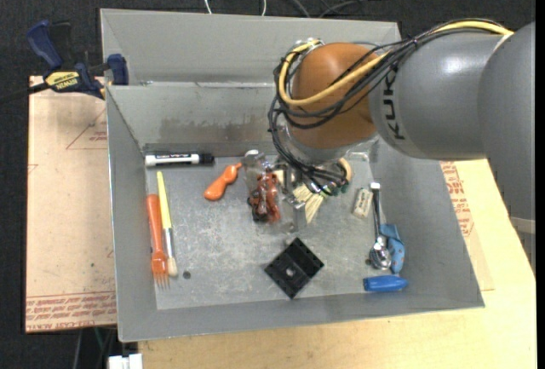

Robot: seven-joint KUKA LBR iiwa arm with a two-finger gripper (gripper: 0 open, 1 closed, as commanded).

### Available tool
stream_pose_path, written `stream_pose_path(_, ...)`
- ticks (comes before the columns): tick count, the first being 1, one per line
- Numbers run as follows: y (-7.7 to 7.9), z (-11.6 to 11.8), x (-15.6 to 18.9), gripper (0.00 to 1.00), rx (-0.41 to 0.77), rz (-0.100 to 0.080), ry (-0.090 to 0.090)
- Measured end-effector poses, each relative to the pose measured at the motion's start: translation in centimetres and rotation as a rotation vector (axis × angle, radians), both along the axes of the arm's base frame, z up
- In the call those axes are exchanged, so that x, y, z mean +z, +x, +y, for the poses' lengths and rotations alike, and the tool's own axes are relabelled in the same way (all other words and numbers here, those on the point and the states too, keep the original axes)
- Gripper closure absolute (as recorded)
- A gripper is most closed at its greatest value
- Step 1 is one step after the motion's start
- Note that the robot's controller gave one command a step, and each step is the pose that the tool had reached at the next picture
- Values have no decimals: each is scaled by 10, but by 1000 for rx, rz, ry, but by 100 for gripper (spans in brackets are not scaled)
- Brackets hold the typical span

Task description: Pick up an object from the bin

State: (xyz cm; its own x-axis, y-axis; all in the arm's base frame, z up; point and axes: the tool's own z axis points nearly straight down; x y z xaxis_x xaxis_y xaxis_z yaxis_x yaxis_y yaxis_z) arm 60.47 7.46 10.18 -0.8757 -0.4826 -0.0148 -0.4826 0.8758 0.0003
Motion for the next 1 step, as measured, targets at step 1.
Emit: stream_pose_path(1, 26, 3, -26, 100, 113, -1, 5)
